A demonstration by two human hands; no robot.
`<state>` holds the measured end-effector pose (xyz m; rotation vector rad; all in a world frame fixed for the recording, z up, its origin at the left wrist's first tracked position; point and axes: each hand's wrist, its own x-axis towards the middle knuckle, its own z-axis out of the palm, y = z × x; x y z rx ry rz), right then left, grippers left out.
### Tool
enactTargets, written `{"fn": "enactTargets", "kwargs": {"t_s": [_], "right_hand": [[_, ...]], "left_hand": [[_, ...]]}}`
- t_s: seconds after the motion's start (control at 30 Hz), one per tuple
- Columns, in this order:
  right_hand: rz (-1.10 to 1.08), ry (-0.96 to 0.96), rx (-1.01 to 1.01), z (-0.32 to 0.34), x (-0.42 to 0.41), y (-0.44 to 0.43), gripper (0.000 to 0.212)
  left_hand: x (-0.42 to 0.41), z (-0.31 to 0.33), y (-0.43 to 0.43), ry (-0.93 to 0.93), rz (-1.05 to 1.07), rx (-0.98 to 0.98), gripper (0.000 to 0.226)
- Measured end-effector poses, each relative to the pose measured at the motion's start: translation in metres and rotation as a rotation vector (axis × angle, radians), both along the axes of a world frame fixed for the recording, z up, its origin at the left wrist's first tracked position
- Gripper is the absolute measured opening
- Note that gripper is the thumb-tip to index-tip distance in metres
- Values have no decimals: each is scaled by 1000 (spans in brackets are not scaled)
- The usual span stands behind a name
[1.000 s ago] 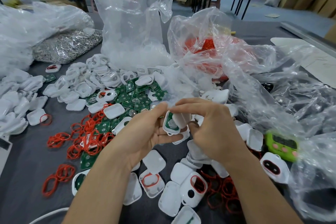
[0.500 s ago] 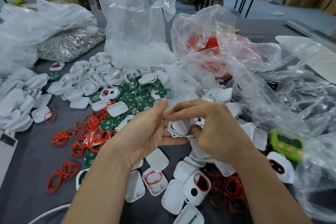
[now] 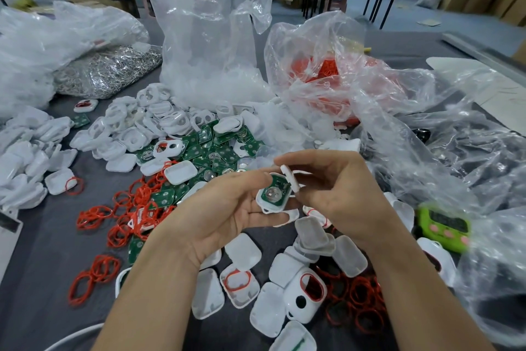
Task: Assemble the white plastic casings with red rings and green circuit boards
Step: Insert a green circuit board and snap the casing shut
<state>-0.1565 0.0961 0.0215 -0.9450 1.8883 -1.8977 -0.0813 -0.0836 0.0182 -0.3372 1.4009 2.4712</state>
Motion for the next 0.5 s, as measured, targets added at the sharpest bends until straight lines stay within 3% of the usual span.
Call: {"fn": "enactTargets", "kwargs": {"t_s": [0.17, 0.27, 0.37, 0.5], "right_hand": [[-124, -35, 18, 1, -1, 0, 52], [-267, -318, -36, 2, -4, 1, 44], [-242, -601, -104, 7, -4, 2, 55], [-176, -754, -127, 11, -3, 2, 56]], "left_hand": [[0, -1, -1, -14, 36, 9, 32], [-1, -2, -2, -22, 79, 32, 30], [-2, -3, -3, -21, 109, 29, 30], [-3, -5, -3, -18, 112, 14, 30]]}}
